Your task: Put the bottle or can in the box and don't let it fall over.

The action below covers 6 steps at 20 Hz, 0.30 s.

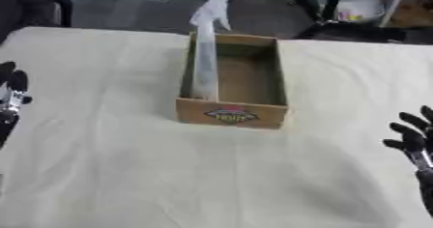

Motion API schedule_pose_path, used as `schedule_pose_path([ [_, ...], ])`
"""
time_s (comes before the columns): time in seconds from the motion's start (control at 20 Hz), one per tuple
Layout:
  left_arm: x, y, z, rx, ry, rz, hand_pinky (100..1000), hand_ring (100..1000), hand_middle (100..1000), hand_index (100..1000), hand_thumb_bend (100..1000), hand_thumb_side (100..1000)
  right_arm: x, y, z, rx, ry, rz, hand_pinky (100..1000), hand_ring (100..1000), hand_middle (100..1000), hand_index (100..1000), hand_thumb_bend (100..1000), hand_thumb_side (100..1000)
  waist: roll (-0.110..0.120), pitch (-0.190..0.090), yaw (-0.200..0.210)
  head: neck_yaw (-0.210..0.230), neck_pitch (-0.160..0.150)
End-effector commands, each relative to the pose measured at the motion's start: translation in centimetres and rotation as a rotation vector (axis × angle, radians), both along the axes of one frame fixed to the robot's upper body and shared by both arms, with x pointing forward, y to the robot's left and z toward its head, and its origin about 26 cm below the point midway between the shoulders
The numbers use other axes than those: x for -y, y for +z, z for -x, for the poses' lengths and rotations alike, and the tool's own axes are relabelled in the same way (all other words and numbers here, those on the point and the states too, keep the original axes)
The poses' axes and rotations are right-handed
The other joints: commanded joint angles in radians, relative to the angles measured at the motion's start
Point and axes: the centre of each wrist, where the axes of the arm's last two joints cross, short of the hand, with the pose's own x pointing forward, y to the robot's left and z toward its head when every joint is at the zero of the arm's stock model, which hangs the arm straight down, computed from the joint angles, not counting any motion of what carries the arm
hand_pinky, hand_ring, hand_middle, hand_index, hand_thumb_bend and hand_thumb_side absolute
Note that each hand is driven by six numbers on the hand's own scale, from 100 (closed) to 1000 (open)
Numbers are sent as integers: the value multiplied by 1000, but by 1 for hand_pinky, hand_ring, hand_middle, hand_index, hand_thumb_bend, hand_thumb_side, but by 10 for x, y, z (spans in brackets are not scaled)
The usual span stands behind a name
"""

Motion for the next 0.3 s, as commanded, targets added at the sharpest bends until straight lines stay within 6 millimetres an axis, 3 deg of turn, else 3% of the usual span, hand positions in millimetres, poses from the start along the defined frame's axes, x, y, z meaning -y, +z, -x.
schedule_pose_path([
  [0.05, 5, 2, -2, 24, -29, -10, 664, 961, 868, 863, 384, 746, 3, 6, -1, 15, 14, 19, 702, 837, 842, 1000, 451, 485, -2, -15, -3, 9, 20],
  [0.3, 14, -8, -5, 10, -54, 9, 659, 956, 856, 853, 372, 750, 2, 4, -1, 11, 17, 18, 702, 841, 848, 1000, 452, 484, -8, -18, -18, 4, 52],
])
